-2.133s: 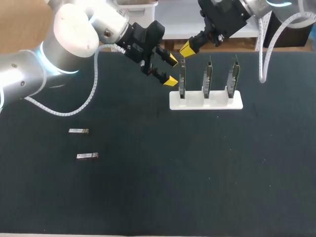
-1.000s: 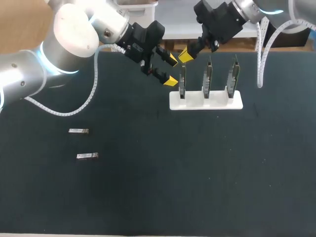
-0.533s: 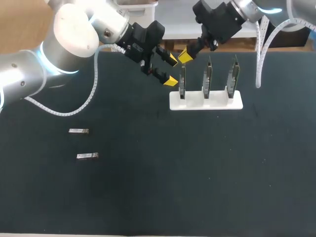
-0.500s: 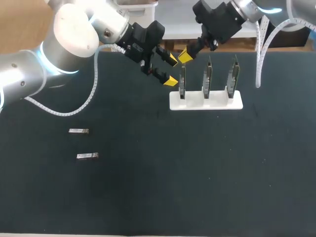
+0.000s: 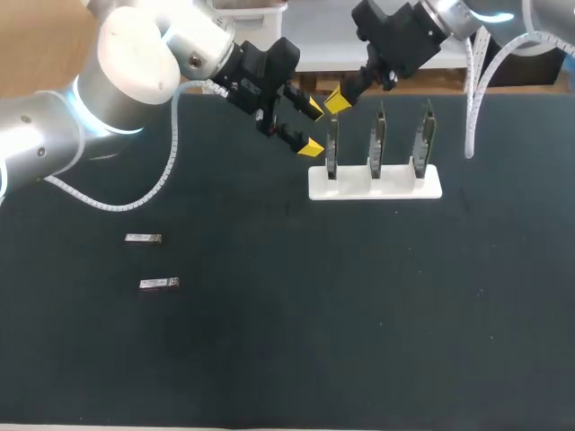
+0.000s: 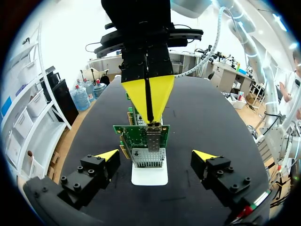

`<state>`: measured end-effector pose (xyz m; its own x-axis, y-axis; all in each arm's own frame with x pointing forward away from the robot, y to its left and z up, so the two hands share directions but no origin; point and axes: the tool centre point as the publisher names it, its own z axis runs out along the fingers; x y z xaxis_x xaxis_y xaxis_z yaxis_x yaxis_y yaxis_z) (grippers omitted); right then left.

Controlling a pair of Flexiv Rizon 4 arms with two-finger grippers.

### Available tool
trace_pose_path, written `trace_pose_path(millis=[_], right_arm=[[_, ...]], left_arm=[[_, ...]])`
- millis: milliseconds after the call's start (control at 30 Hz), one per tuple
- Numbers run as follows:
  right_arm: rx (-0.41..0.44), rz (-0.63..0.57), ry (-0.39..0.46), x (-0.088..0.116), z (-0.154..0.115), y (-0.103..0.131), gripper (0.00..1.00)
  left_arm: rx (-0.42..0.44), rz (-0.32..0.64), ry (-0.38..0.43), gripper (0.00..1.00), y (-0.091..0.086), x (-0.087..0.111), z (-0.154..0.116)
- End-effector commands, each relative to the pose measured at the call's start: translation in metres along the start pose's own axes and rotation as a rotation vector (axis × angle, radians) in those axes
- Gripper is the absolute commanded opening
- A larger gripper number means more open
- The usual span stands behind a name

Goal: Pick up the optical module with the left hand, and insert it into the network port with the right hand.

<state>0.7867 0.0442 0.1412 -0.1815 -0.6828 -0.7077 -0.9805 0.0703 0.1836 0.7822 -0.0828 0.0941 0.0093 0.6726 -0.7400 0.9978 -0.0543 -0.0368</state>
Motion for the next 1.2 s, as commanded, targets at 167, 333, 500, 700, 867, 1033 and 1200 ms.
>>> trace_pose_path(millis=[167,333,500,700,867,1033,1200], right_arm=[[0.022,-0.028,-0.058,-0.006,-0.009,0.002,0.0],[0.043,-0.052,-0.094,-0.011,-0.03,0.008,0.0],[0.056,-0.068,-0.117,-0.007,-0.055,0.012,0.0],[-0.003,-0.085,-0.128,0.015,-0.078,0.017,0.0],[-0.007,-0.083,-0.132,0.026,-0.087,0.019,0.0],[-0.021,-0.087,-0.131,0.037,-0.09,0.02,0.0],[-0.044,-0.113,-0.115,0.046,-0.09,0.019,0.0]], left_arm=[[0.004,-0.002,0.005,1.0,0.002,-0.001,0.0],[0.004,-0.002,0.005,1.0,0.002,-0.001,0.0],[0.004,-0.002,0.005,1.0,0.002,-0.001,0.0],[0.004,-0.002,0.005,1.0,0.002,-0.001,0.0],[0.004,-0.002,0.005,1.0,0.002,-0.001,0.0],[0.004,-0.002,0.005,1.0,0.002,-0.001,0.0],[0.004,-0.002,0.005,1.0,0.002,-0.001,0.0]])
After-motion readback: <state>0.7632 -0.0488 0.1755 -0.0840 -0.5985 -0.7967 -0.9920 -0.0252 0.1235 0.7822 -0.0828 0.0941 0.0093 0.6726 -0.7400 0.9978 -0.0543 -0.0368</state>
